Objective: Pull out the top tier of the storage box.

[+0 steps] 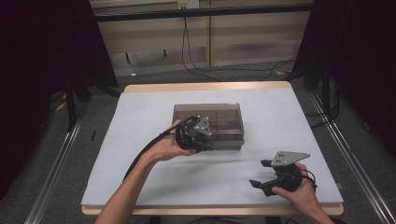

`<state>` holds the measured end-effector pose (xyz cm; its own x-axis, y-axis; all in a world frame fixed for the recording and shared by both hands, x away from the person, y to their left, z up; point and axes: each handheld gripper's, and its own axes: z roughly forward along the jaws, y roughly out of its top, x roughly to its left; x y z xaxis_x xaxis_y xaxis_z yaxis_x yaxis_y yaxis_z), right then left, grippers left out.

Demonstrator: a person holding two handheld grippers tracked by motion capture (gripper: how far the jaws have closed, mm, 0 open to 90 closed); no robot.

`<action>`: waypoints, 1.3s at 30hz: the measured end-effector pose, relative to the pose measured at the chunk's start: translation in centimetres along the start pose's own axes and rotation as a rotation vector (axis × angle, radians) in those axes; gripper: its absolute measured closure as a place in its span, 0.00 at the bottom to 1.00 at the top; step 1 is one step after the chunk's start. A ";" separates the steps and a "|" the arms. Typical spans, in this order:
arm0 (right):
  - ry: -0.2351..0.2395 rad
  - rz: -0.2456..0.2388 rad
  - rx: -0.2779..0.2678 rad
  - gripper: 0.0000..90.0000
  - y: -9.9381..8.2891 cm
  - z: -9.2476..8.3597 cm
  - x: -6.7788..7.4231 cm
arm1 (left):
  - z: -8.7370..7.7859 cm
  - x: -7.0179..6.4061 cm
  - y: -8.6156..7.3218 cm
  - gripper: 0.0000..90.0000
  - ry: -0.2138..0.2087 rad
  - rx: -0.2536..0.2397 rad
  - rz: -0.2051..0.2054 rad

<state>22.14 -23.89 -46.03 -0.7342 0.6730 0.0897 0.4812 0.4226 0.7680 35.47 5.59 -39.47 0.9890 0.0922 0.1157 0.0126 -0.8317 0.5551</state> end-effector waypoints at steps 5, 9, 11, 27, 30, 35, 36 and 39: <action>0.001 -0.001 0.005 0.17 0.0 0.1 0.0 | -0.1 0.0 0.0 0.80 -0.015 0.001 0.011; 0.000 -0.001 0.000 0.17 0.0 0.0 0.0 | -0.2 -0.1 0.0 0.80 -0.027 0.003 0.034; -0.001 -0.002 0.000 0.17 0.0 -0.1 0.0 | -0.2 -0.3 0.0 0.81 -0.026 0.001 0.035; -0.004 -0.002 -0.003 0.17 0.0 -0.2 0.0 | -0.4 -0.9 0.0 0.82 -0.054 0.006 0.042; -0.003 -0.003 -0.005 0.17 0.0 -0.1 0.0 | -0.5 -1.1 0.0 0.82 -0.060 0.008 0.043; -0.002 -0.001 -0.004 0.17 0.0 -0.1 0.0 | -0.5 -1.2 -0.1 0.83 -0.065 0.005 0.045; -0.002 -0.002 -0.005 0.17 0.0 -0.1 -0.1 | -0.5 -1.3 -0.1 0.83 -0.064 0.003 0.046; -0.005 -0.004 -0.003 0.17 0.0 -0.1 0.0 | -0.6 -1.4 -0.1 0.83 -0.067 0.009 0.051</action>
<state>22.11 -24.00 -45.96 -0.7338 0.6743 0.0832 0.4766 0.4235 0.7704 33.97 5.90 -39.21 0.9960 0.0129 0.0883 -0.0372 -0.8394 0.5423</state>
